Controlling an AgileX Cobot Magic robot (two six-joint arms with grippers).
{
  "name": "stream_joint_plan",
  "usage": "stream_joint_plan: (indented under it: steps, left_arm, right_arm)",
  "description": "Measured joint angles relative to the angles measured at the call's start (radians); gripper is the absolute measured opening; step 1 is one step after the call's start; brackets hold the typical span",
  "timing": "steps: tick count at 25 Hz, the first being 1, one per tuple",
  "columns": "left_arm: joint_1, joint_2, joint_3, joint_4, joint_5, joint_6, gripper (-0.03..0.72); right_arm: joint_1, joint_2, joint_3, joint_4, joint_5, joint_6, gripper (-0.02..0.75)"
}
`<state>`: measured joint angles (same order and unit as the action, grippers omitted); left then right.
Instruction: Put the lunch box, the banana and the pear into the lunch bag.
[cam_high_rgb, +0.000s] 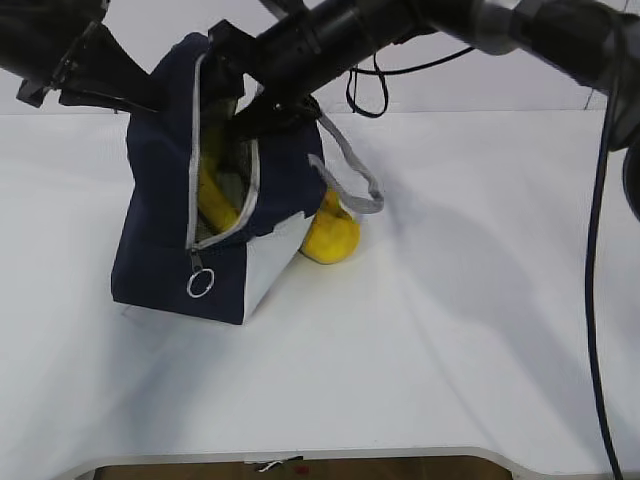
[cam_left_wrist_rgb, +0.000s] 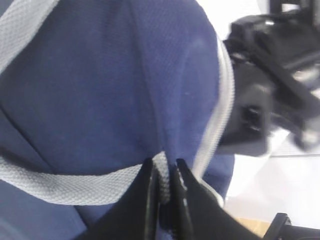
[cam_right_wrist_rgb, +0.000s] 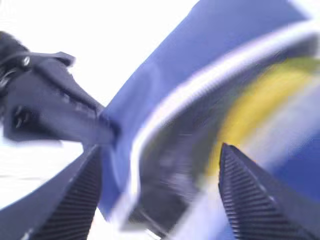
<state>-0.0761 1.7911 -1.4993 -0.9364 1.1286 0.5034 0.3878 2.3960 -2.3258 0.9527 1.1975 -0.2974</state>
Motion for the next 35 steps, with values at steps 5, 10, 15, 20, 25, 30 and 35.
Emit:
stream_joint_plan:
  steps: [5,10,15,20,25,30,35]
  left_arm:
    - [0.016,-0.002,0.0,0.007,-0.006,0.0,0.026]
    - [0.048,-0.002,0.0,0.016,-0.008,0.0,0.026]
    - [0.081,-0.002,0.0,0.064,-0.008,0.0,0.026]
    - [0.128,-0.002,0.0,0.129,-0.008,-0.013,0.026]
    - [0.165,-0.002,0.0,0.172,-0.008,-0.037,0.026]
    - [0.167,-0.002,0.0,0.205,-0.008,-0.044,0.026]
    - [0.167,-0.002,0.0,0.221,-0.01,-0.046,0.026]
  right_arm:
    - [-0.002,-0.05,-0.082,-0.063,0.028,-0.019,0.578]
    - [-0.015,-0.129,-0.099,-0.216,0.043,0.008,0.579]
    - [-0.019,-0.211,-0.099,-0.433,0.053,0.039,0.58]
    - [-0.019,-0.308,-0.014,-0.637,0.055,0.053,0.58]
    - [-0.019,-0.361,0.178,-0.7,0.055,0.056,0.58]
    - [-0.019,-0.362,0.328,-0.711,0.055,0.057,0.58]
    - [-0.019,-0.362,0.395,-0.749,0.053,0.057,0.58]
